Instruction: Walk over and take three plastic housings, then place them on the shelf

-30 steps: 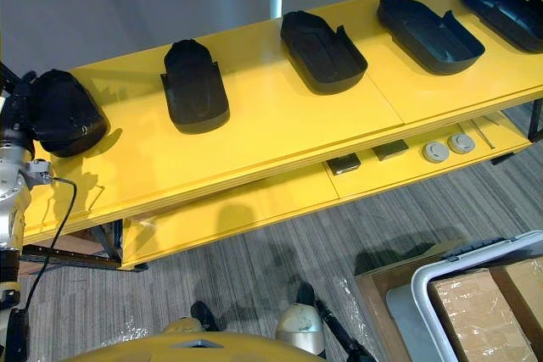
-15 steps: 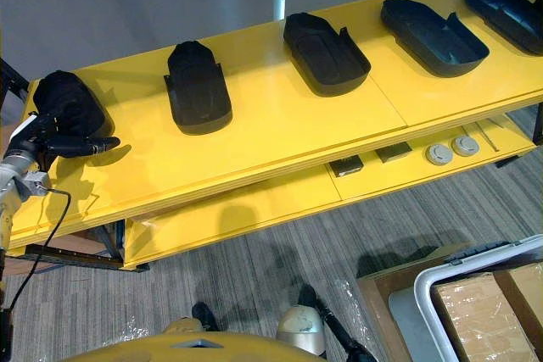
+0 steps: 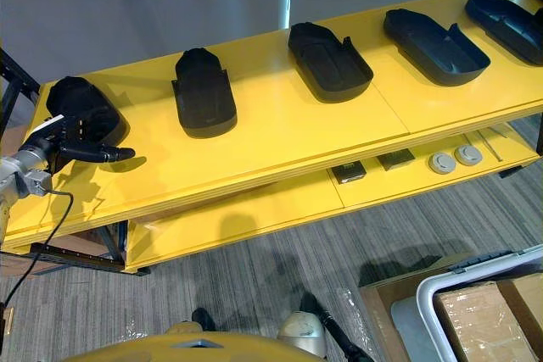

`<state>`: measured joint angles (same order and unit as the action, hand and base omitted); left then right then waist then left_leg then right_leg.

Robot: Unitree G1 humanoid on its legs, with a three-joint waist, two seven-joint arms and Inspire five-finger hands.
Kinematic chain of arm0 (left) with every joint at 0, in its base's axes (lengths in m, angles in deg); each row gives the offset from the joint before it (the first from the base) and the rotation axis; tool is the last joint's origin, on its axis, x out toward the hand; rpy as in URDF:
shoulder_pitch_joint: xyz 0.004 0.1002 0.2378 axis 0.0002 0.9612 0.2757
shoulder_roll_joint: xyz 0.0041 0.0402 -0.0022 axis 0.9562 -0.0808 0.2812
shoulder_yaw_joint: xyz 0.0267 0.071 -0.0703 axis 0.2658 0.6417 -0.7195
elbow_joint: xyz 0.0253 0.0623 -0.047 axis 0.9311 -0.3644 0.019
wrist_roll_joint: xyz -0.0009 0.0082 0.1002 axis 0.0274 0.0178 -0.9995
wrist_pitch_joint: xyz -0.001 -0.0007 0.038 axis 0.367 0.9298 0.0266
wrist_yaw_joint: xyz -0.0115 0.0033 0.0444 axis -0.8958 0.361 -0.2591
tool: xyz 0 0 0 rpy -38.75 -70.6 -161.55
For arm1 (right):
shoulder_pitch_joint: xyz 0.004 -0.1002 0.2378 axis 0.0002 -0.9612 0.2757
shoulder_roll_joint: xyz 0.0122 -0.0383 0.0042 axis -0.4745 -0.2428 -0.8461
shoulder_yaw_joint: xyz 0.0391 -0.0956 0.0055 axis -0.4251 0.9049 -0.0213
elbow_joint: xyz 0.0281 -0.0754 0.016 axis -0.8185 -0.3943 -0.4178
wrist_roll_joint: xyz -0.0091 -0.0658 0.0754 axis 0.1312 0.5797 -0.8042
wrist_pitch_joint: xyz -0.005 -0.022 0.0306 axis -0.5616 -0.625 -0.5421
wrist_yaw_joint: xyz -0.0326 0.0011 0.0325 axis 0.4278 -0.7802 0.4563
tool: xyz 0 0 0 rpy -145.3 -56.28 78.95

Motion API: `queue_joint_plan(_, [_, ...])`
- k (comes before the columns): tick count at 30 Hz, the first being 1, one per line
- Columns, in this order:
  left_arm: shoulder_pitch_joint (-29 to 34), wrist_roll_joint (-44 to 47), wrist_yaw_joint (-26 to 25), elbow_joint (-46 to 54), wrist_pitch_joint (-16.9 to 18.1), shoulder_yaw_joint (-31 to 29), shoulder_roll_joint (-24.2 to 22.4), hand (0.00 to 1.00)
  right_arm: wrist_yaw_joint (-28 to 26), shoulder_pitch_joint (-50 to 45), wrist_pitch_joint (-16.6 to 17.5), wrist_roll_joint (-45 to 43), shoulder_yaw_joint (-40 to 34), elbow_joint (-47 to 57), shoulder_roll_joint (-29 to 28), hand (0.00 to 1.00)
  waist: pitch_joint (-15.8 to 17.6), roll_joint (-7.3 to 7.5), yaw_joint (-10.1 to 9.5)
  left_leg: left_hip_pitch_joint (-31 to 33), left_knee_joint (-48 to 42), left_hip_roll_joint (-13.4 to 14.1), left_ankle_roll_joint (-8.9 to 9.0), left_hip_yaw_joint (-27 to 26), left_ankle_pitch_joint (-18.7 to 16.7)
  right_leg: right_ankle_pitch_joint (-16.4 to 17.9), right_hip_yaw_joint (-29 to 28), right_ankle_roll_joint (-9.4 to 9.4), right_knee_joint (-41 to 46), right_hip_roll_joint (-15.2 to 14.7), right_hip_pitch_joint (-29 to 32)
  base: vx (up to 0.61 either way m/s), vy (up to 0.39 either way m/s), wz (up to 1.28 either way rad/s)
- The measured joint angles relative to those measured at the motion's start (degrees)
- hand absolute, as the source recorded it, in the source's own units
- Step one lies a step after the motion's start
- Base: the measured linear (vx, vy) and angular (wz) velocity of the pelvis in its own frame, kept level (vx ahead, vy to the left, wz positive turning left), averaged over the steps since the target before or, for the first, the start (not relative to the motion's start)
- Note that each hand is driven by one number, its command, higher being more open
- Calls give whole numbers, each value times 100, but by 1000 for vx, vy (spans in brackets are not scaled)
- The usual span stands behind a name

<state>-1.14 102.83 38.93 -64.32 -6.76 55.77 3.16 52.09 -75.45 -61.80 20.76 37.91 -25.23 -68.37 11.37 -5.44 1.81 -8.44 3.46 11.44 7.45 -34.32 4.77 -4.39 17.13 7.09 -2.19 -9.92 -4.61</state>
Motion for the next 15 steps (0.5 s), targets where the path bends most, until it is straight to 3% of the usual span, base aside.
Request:
queue_joint_plan(9, [2,-53,186,1,-188,40,52,100,-59,17,-14,-2,5,-114,2,100,-118,42,-14,-2,27,-3,0,24,15,0,39,0,-11,-1,-27,-1,-1,1])
queue_joint_plan(11, [1,-52,40,1,-187,40,60,100,-60,18,-15,-2,6,-112,1,100,-125,41,-7,-7,91,-13,-6,31,61,0,72,0,-14,3,-27,2,-1,5])
queue_joint_plan(15, [1,75,-711,0,-90,41,145,100,-54,15,-14,-4,49,-116,1,100,-138,65,-4,-7,94,-11,-7,35,68,0,74,-1,-14,8,-29,1,0,1])
